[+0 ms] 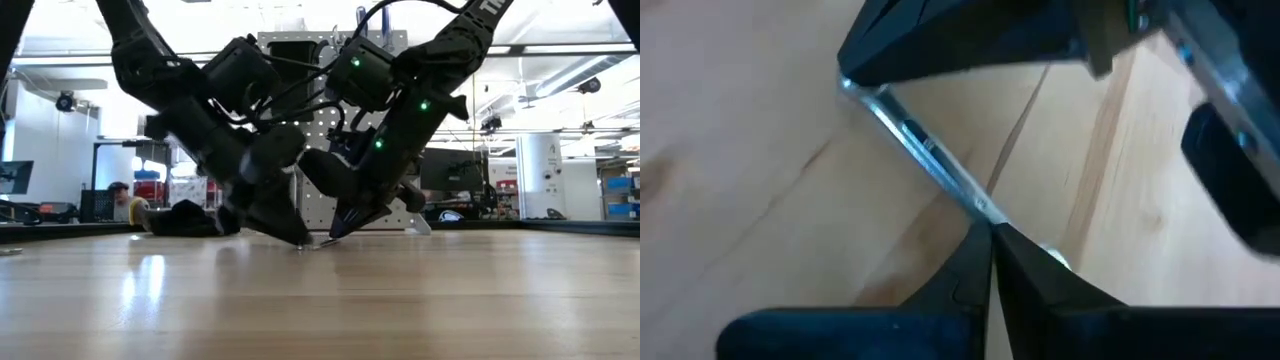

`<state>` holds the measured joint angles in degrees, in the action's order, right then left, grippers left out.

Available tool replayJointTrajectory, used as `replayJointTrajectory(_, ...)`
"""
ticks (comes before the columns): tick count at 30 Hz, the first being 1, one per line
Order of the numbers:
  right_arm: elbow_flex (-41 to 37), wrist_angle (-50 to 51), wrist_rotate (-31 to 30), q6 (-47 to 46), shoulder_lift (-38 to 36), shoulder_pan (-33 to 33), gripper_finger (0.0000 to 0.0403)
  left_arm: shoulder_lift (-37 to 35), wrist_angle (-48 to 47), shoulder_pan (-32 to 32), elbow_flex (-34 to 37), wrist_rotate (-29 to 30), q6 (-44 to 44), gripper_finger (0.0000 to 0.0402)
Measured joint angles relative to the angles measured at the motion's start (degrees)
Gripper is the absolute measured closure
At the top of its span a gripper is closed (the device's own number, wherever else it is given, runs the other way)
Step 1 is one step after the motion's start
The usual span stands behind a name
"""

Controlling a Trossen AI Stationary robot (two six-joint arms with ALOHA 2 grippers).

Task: Hang tools onto peg board
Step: Hang the wrench on the peg board

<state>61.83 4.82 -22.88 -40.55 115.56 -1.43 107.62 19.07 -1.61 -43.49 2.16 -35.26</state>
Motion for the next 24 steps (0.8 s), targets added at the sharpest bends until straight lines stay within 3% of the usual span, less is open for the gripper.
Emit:
replayJointTrajectory(7,-0.11,-0.91,-2.71,2.56,-0.43,-0.36,0.0403,-9.44,-17.76,-0.36,0.45,6.72,2.9,0.0366)
replayJointTrajectory(10,-0.31,-0.53,-2.32,6.26,-1.7,-0.61,0.0403,-12.56,-20.7,-1.04,0.5,9.69,3.29,0.0359)
replayJointTrajectory(14,-0.36,-1.1,-2.11,7.78,-4.18,-0.68,0.0403,-13.73,-18.14,-2.4,1.47,10.46,3.32,0.0355)
replayJointTrajectory(19,-0.18,-2.08,-2.38,10.14,-5.65,-0.61,0.0403,-11.17,-6.71,-3.87,4.97,9.97,2.49,0.0354)
replayJointTrajectory(24,-0.16,-0.42,0.28,27.85,-7.1,-1.08,0.0403,-9.36,4.4,-5.35,10.12,8.82,0.1,0.0344)
